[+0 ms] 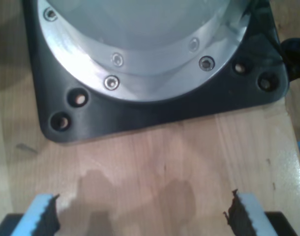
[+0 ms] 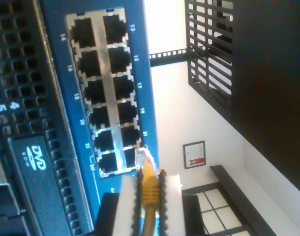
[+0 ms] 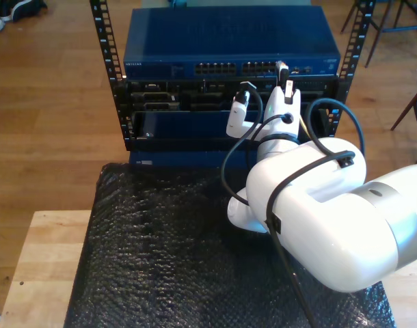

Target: Grab the cable and plug it in

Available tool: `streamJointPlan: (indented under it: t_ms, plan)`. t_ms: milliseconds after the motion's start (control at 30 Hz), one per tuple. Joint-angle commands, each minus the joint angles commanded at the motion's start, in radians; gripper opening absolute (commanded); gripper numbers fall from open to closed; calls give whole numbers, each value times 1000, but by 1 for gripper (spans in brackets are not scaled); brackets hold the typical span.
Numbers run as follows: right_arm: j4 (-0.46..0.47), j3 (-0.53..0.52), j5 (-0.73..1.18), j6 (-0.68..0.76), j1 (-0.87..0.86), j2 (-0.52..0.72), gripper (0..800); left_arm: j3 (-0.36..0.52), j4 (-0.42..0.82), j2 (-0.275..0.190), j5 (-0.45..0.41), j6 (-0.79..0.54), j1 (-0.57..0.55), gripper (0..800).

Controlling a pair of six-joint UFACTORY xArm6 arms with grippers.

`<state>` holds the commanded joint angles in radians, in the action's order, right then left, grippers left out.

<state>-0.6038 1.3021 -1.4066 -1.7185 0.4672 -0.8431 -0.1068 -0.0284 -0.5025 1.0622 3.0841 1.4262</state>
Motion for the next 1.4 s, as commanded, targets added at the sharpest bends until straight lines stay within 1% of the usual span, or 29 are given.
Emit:
streamJointPlan:
  t_ms: [1400]
  plan:
    - [0,12,15,2,-5,-14,0,0,0,0,0,0,2,800]
